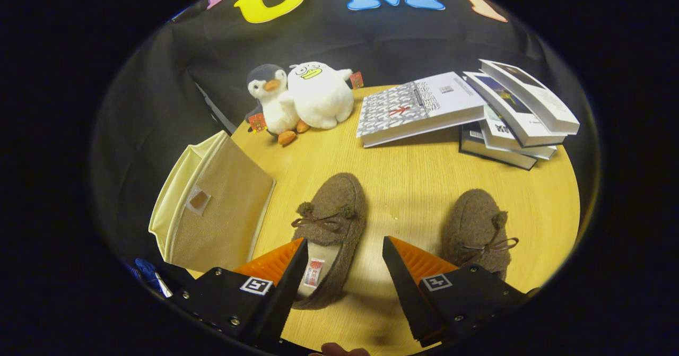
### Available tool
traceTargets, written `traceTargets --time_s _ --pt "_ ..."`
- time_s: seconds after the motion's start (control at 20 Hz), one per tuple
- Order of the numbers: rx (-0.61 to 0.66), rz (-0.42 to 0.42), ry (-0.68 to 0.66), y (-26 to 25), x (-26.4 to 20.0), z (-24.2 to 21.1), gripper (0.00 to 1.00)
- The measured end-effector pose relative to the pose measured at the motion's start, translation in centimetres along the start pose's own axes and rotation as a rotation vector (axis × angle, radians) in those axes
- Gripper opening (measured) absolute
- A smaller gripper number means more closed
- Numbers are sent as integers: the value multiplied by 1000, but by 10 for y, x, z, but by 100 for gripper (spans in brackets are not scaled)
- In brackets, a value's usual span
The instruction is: Open the storage box then place both shoes into the box .Put the left shoe in first, then the right shoe, with the right side of both shoes facing outward in a uniform manner.
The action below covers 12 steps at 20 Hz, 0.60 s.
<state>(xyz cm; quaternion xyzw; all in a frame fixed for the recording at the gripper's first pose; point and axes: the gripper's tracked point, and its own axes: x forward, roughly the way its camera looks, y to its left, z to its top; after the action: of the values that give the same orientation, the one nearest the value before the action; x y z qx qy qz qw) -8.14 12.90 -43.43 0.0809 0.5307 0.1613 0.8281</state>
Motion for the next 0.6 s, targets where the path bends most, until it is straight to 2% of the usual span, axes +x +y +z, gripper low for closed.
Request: traceTargets --time_s 0.35,0.5,0.55,0.6 --pt "-51 -57 82 -10 35 -19 87" --pt "-31 -85 102 -16 49 -18 85" --pt "-24 -88 113 -16 55 -19 82" --pt "-22 -100 127 -17 56 -19 69"
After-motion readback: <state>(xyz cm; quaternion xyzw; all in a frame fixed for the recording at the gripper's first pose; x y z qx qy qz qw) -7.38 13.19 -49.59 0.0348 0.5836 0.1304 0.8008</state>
